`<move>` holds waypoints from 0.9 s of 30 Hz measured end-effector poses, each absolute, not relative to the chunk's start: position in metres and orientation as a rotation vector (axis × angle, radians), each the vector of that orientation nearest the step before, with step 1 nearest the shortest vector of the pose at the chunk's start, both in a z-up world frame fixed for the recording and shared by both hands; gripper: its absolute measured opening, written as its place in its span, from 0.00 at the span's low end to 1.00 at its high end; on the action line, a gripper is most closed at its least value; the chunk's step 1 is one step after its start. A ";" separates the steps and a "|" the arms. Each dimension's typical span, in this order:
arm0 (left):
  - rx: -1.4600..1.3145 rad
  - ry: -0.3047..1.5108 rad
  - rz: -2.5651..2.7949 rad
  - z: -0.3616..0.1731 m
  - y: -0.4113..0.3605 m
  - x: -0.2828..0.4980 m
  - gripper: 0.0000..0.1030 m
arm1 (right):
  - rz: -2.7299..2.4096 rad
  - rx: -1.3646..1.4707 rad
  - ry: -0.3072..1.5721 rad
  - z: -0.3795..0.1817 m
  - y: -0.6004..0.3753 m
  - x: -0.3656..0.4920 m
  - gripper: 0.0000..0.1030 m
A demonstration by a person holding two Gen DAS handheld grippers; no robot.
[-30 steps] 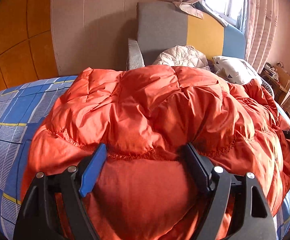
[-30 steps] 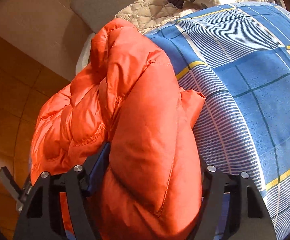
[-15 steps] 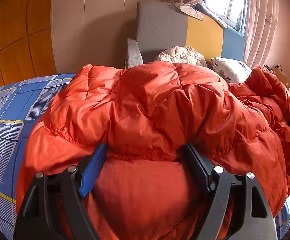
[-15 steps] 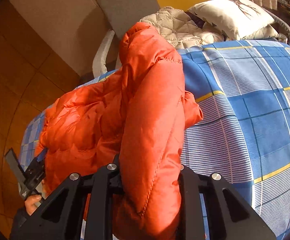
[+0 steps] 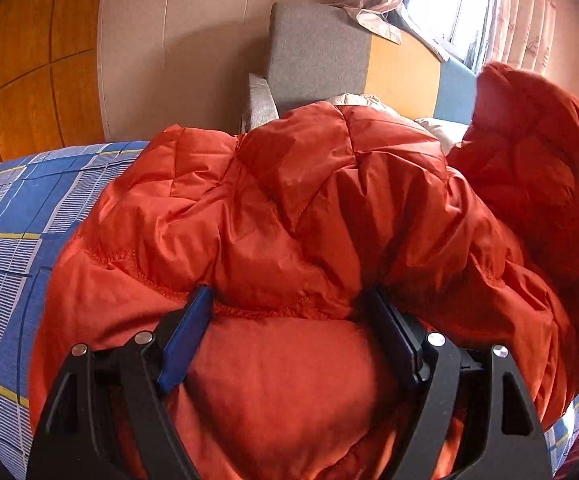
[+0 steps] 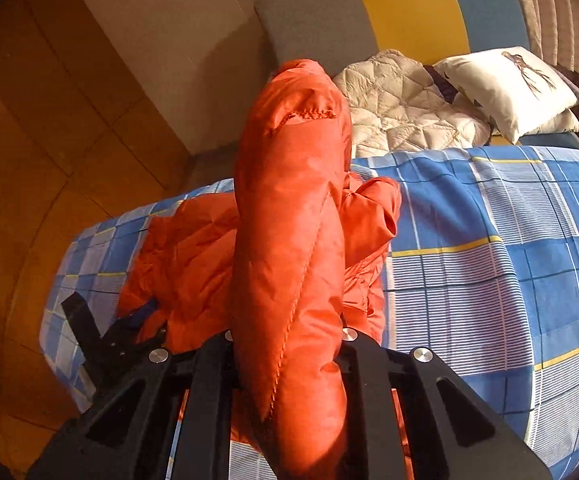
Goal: Fold large clothes
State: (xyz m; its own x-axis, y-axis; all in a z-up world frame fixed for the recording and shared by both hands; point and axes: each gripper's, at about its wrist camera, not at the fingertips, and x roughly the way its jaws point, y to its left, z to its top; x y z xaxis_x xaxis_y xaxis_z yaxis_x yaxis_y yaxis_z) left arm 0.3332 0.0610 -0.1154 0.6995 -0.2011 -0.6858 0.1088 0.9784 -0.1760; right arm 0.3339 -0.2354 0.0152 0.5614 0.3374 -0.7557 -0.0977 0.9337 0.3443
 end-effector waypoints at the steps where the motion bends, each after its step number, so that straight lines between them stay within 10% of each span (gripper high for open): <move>1: -0.132 0.779 -0.178 -0.115 0.063 0.333 0.75 | 0.269 0.269 0.940 0.019 -0.228 0.334 0.13; 27: -0.248 0.604 -0.295 -0.042 0.099 0.320 0.55 | 0.237 0.264 0.894 0.047 -0.187 0.333 0.11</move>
State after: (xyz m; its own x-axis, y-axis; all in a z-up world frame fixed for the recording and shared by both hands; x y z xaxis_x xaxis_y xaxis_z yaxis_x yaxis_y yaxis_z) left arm 0.3204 0.0991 -0.0422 0.7836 -0.3423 -0.5185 0.1986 0.9287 -0.3130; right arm 0.3333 -0.1866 0.0474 0.6041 0.3115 -0.7335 -0.0930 0.9417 0.3233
